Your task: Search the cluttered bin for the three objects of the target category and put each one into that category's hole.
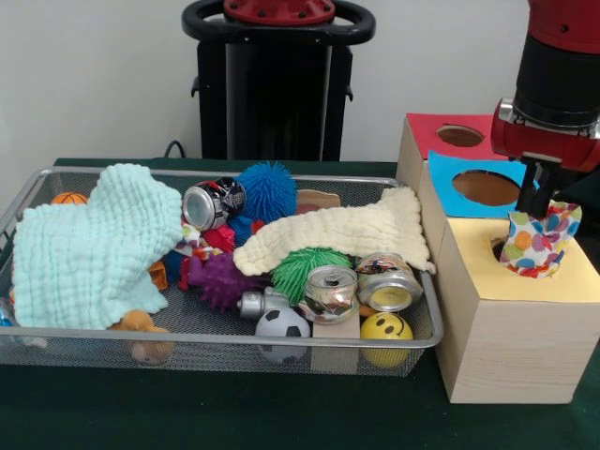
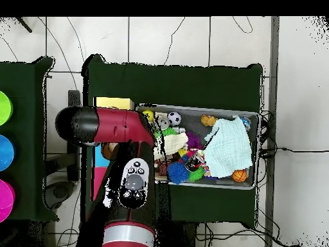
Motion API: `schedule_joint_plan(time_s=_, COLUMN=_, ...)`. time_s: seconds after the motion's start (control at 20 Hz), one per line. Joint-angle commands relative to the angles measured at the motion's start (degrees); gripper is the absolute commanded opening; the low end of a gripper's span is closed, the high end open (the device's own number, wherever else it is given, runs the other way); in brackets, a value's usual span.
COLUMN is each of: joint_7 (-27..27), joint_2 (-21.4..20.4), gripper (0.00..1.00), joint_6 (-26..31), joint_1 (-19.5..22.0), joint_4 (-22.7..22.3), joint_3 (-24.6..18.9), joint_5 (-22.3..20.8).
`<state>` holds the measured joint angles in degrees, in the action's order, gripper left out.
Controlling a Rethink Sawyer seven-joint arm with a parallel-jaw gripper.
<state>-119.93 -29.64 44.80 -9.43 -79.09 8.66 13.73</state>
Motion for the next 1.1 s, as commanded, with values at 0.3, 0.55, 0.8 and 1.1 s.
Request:
schedule_joint_plan(time_s=0.3, joint_7=-10.00, joint_2=0.53, gripper=0.00, joint_6=6.73, joint_1=0.41, joint_4=-0.96, joint_3=-1.79, joint_5=0.46)
schedule_joint_plan(time_s=0.55, joint_7=-12.38, joint_2=-2.10, gripper=0.00, joint_6=15.19, joint_1=-0.81, joint_4=1.61, joint_3=-0.49, joint_5=0.49)
schedule_joint_plan(time_s=0.8, joint_7=-12.33, joint_2=-3.68, gripper=0.00, joint_6=17.67, joint_1=-0.35, joint_4=1.61, joint_3=-0.97, joint_5=1.10)
schedule_joint_plan(time_s=1.1, joint_7=-13.80, joint_2=-4.18, gripper=0.00, joint_6=21.13, joint_1=-0.62, joint_4=4.10, joint_3=-0.16, joint_5=0.68)
